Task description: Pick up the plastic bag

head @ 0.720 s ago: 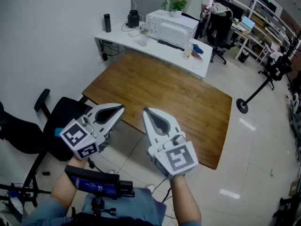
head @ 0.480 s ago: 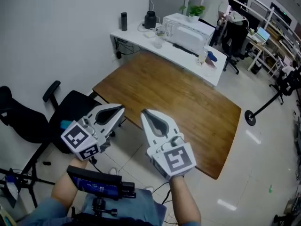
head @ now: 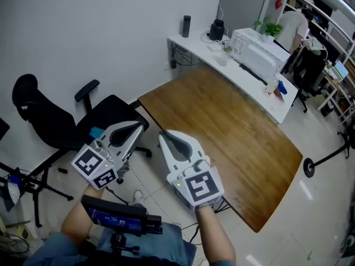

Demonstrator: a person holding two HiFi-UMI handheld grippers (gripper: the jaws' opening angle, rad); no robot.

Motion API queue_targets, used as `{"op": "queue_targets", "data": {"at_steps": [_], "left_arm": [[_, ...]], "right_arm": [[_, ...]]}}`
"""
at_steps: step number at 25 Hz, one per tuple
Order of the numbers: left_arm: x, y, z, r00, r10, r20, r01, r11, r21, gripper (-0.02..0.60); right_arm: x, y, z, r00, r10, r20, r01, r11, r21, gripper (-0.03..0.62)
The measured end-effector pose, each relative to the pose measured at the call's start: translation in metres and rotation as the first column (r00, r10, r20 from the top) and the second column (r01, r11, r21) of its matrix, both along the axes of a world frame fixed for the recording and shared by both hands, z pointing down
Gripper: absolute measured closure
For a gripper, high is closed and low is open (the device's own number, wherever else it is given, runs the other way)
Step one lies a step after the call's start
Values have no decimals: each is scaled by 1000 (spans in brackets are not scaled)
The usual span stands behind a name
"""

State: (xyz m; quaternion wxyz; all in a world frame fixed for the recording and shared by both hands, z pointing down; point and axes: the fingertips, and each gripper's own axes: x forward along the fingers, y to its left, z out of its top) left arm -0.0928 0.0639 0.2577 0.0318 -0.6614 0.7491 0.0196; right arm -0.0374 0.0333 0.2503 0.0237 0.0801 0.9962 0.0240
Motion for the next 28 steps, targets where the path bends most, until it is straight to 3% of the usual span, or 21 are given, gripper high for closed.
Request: {"op": "queue_targets", "data": {"at_steps": [5, 10, 23, 28], "left_arm": [[-26, 33, 6, 996, -91, 2, 91, 996, -5, 559], [-48, 60, 14, 991, -132, -6, 132, 991, -10, 554], [-104, 75, 46, 992, -115, -44, 114, 993, -32, 575], [-126, 73, 69, 994, -112, -20, 110, 992, -62, 575]], "right_arm": [[-35, 37, 6, 995, -100, -13, 100, 995, -8, 563], [-65, 68, 11, 987, -159, -10, 159, 987, -16, 563], [-131, 84, 49, 988, -142, -57, 138, 988, -68, 563], [-158, 81, 81, 990, -117, -78, 109, 989, -99, 563]]}}
